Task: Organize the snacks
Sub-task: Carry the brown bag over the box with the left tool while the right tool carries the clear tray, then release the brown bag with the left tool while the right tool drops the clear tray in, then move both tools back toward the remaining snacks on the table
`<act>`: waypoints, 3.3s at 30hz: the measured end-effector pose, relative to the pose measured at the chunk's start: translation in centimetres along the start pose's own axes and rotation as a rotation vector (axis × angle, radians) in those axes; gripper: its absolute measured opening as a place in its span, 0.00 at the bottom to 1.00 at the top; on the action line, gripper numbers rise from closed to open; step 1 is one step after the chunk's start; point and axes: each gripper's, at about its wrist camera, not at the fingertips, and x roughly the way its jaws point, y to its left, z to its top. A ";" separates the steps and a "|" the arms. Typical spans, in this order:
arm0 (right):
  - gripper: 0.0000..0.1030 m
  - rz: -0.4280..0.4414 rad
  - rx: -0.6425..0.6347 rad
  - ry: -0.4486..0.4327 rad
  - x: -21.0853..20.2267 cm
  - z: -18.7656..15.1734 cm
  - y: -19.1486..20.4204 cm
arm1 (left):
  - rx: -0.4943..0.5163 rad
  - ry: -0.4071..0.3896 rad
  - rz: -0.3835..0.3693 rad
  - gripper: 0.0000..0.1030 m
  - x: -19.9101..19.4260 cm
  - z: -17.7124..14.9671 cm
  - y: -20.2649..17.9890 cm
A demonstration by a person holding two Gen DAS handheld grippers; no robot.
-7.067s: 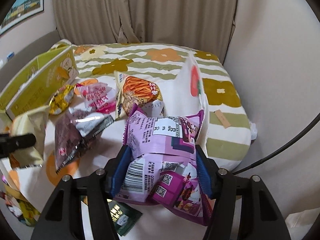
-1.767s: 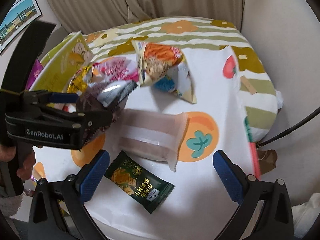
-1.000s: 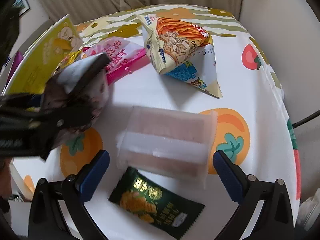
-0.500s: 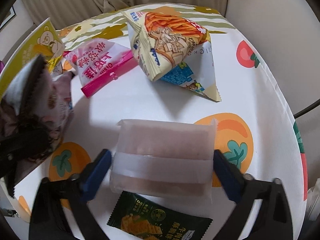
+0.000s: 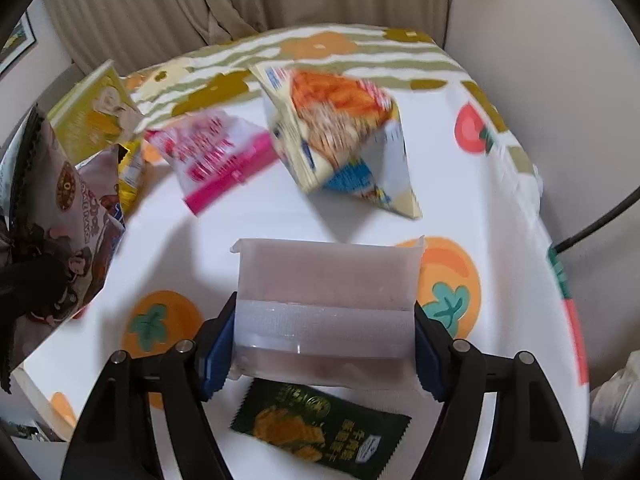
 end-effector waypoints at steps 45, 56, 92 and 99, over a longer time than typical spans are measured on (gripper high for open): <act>0.68 0.181 -0.202 -0.132 -7.1 7.9 29.4 | -0.113 -0.165 0.122 0.85 -14.0 -2.2 28.1; 0.68 0.147 -0.190 -0.087 -5.8 7.1 31.2 | -0.199 -0.207 -0.019 1.00 -14.5 -4.1 31.6; 1.00 0.188 -0.207 -0.153 -7.5 3.7 31.3 | -0.248 -0.299 0.044 1.00 -18.4 -5.6 30.0; 1.00 0.184 -0.176 -0.204 -10.6 3.0 29.3 | -0.193 -0.331 0.030 1.00 -19.7 -5.7 26.9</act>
